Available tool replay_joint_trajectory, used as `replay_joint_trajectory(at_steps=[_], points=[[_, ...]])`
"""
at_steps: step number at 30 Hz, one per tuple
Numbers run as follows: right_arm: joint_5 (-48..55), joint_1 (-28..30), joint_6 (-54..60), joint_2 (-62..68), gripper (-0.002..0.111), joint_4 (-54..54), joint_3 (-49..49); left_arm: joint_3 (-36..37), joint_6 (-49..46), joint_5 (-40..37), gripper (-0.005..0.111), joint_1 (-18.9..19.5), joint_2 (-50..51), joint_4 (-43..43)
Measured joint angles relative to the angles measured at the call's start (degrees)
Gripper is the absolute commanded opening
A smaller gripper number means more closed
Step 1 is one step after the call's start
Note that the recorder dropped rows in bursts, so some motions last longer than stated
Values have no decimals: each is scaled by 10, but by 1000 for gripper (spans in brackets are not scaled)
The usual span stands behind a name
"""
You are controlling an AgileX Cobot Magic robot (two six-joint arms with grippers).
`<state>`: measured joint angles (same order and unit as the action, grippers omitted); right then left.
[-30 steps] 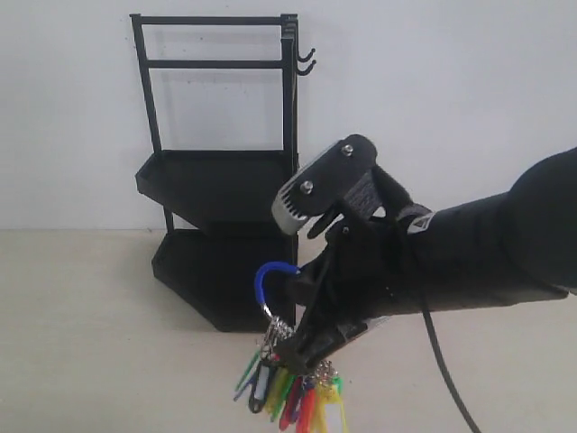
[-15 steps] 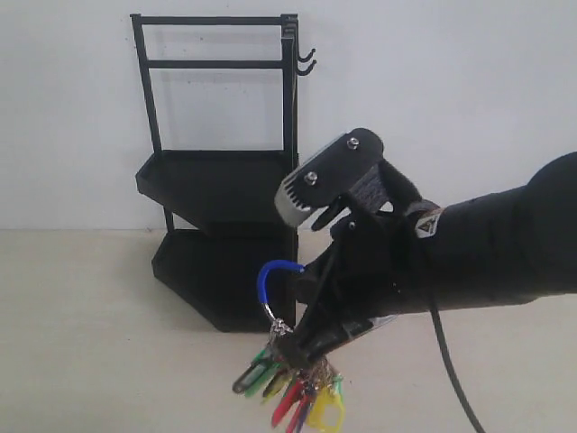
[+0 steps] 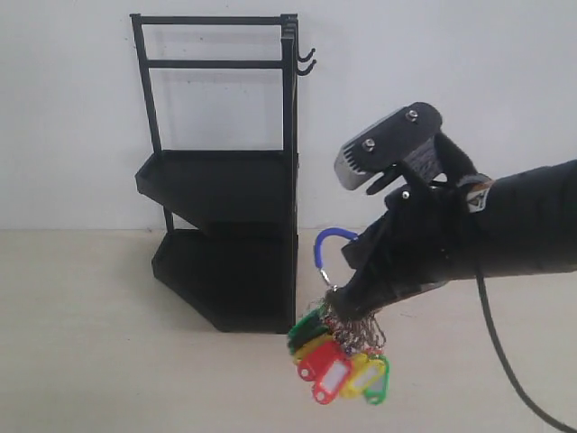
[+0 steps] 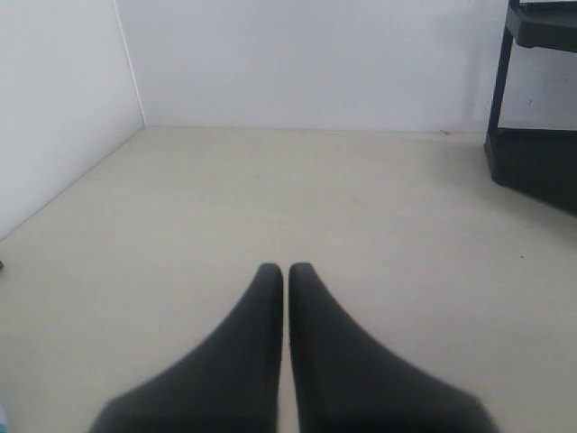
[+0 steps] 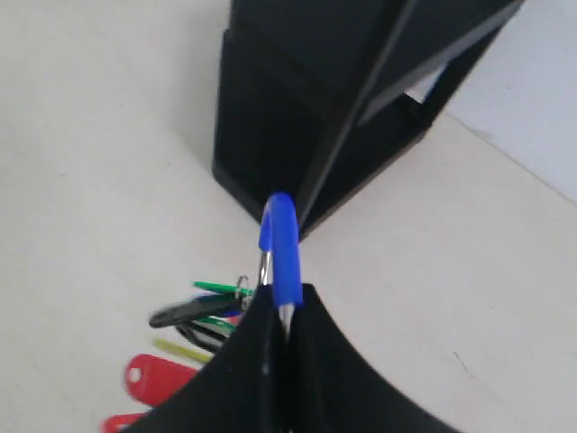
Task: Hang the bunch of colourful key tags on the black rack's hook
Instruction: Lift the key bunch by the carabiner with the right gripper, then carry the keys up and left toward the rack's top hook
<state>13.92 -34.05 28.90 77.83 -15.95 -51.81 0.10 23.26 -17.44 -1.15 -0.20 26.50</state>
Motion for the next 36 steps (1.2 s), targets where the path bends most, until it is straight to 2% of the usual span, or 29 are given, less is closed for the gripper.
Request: replay_joint_trajectory(at_steps=[13, 24, 36], points=[[-64, 79, -11, -33, 0, 9, 0, 0, 0, 0, 4, 0, 0, 0], [-192, 86, -9, -33, 0, 10, -4, 0, 0, 0, 4, 0, 0, 0], [-198, 92, 21, 62, 0, 10, -143, 0, 0, 0, 4, 0, 0, 0]])
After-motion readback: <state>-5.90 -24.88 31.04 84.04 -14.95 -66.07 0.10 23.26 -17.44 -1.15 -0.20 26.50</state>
